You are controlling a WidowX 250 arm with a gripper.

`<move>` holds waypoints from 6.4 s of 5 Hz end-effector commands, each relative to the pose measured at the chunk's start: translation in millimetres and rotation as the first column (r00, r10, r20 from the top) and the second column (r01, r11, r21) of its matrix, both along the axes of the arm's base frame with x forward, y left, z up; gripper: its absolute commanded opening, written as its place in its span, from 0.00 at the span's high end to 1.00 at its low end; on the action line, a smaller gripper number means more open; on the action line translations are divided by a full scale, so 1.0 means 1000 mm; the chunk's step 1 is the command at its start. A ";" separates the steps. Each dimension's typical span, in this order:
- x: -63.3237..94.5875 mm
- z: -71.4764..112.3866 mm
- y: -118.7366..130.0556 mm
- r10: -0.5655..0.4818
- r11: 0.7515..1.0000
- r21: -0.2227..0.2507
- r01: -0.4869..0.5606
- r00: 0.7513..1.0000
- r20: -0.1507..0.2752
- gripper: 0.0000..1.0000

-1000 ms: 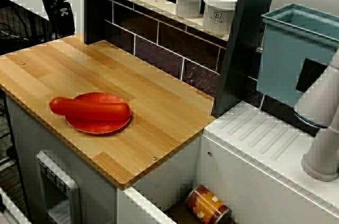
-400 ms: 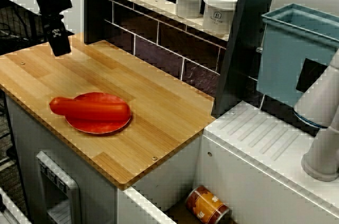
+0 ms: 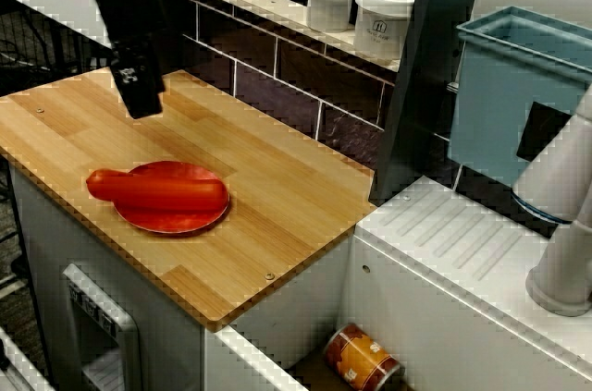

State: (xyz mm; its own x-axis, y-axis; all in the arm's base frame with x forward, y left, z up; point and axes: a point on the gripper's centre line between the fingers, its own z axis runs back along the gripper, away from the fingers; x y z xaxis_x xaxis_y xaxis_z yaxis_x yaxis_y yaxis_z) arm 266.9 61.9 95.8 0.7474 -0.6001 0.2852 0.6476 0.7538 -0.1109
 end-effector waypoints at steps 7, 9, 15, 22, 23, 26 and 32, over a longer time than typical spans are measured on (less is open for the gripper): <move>-0.041 -0.062 -0.037 -0.083 0.972 0.225 0.074 0.996 0.029 0.04; -0.035 -0.050 -0.032 -0.052 0.980 0.194 0.048 0.999 0.014 1.00; 0.056 -0.017 -0.021 -0.541 0.810 0.373 0.452 0.822 0.179 1.00; 0.046 -0.015 0.001 -0.349 0.915 0.218 0.338 0.937 0.013 0.00; 0.043 -0.016 -0.001 -0.352 0.919 0.216 0.330 0.933 0.071 0.00; 0.044 -0.020 -0.013 -0.323 0.926 0.264 0.269 0.927 0.189 0.00; 0.060 -0.061 -0.020 -0.380 0.893 0.318 0.319 0.912 0.152 0.00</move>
State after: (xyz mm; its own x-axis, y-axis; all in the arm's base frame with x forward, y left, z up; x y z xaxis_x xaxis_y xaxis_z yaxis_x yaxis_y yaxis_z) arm 334.0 26.7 29.2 0.4233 -0.8875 0.1821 0.8660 0.4555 0.2066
